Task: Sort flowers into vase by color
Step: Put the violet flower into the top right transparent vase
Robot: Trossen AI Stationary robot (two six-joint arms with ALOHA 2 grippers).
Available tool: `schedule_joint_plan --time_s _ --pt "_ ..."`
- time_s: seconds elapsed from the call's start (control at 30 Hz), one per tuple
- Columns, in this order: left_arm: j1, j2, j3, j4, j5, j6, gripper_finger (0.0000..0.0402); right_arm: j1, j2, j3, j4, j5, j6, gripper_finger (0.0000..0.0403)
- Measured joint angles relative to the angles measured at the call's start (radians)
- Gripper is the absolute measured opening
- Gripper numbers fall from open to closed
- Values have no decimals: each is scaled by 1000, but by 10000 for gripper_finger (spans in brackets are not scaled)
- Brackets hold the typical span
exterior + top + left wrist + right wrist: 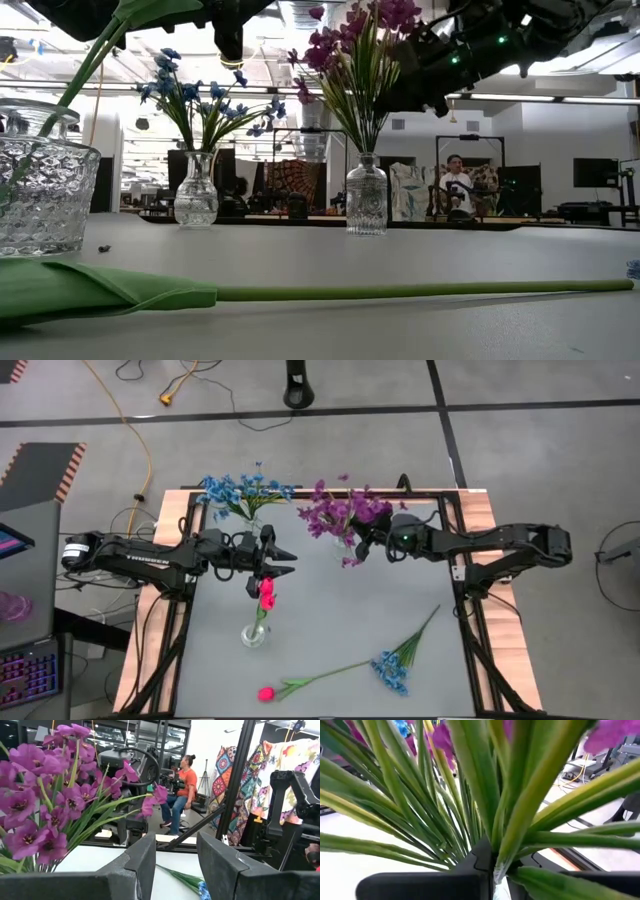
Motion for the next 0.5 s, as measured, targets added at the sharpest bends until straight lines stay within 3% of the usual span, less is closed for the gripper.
schedule_joint_plan --time_s 0.3,0.5 --pt "0 0 0 0 0 0 129 -4 -2 0 1 0 0 65" --pt "0 0 0 0 0 0 129 -4 -2 0 0 0 1 114"
